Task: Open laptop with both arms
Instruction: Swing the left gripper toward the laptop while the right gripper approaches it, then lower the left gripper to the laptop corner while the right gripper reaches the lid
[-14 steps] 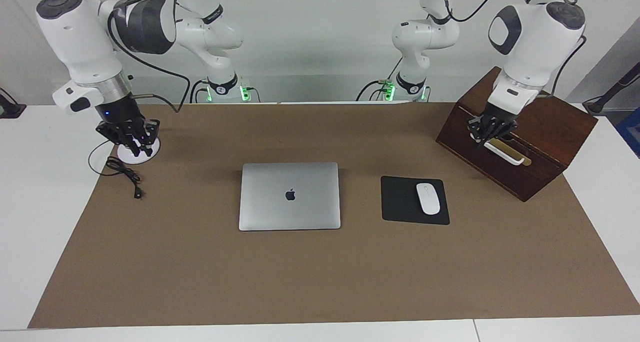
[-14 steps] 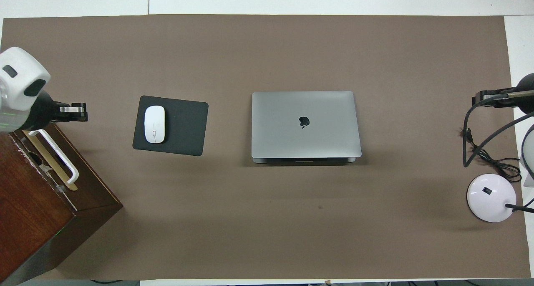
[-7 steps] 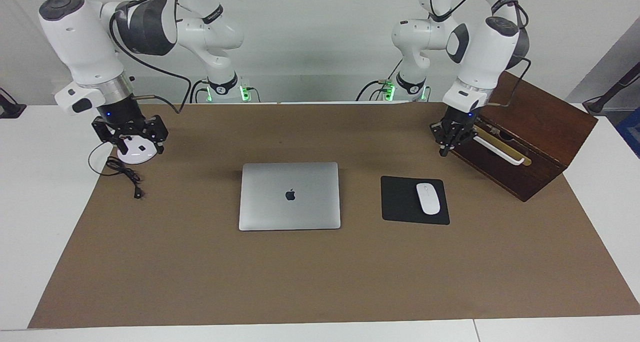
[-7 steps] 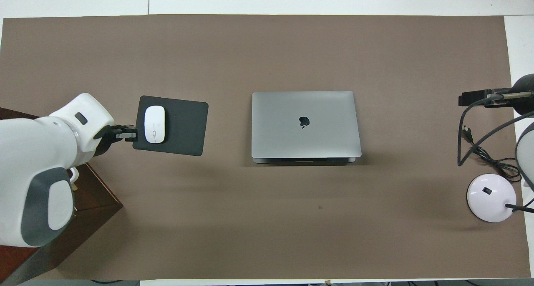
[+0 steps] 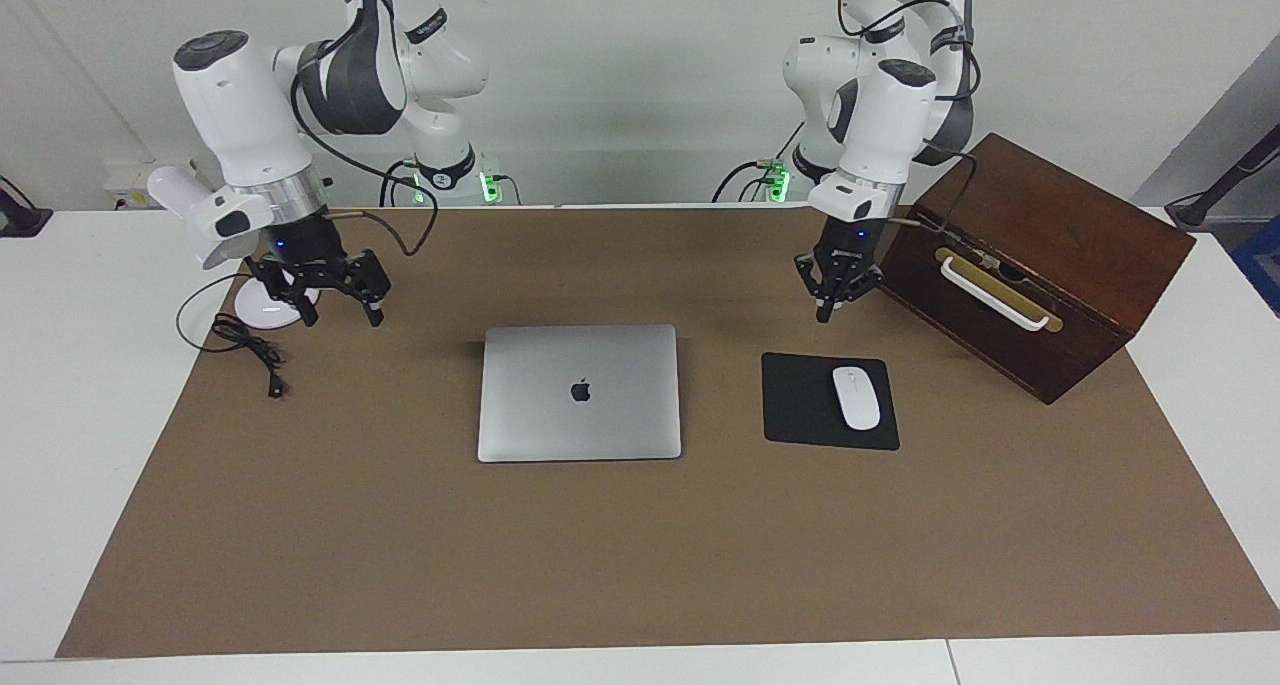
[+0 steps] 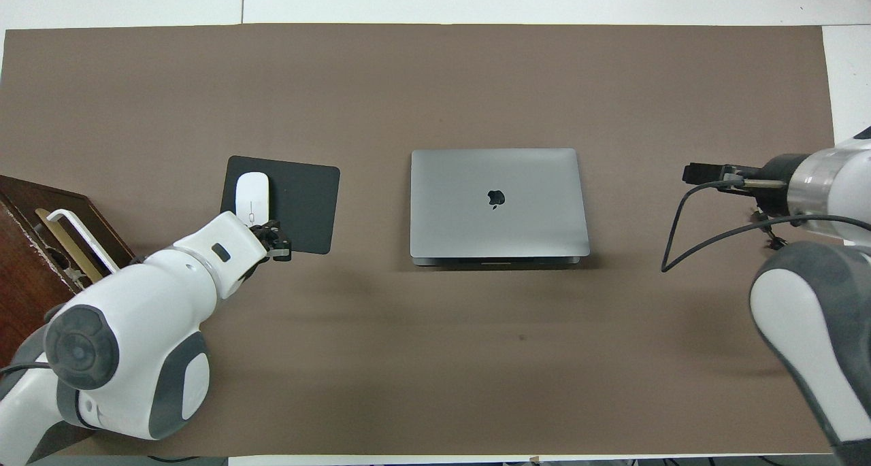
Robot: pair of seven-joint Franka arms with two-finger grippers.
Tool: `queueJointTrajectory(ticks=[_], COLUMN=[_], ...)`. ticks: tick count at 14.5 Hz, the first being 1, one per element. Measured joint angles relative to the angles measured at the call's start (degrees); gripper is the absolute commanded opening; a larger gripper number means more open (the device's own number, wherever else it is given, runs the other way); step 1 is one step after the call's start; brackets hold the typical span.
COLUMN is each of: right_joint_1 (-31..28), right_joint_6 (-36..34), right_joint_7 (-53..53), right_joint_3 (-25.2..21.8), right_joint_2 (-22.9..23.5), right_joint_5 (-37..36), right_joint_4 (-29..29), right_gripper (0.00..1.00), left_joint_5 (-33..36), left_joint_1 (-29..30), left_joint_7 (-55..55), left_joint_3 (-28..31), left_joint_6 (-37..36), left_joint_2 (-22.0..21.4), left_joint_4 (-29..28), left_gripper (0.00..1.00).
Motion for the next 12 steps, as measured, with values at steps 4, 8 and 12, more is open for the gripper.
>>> queueJointTrajectory(ticks=[4, 8, 12], right_joint_1=[8.06, 14.65, 21.62], right_joint_6=[6.45, 14.99, 23.72], right_joint_7=[15.29, 29.01, 41.25], right_joint_3=[0.29, 0.37, 0.38], right_joint_2=[-1.01, -1.01, -0.78], right_joint_5=[0.21, 0.27, 0.28], right_joint_4=[-4.09, -8.3, -12.0], right_gripper=[1.0, 1.0, 1.0], left_joint_5=[-0.01, -0.02, -0.03], left_joint_1=[-4.49, -8.95, -11.88], left_joint_7=[-2.16, -3.77, -4.06], left_joint_3=[0.02, 0.01, 0.04], left_joint_6=[11.49, 20.97, 30.53], left_joint_2=[0.42, 2.94, 8.31], left_joint_4=[-5.81, -8.08, -8.92], left_gripper=[0.0, 0.0, 0.0])
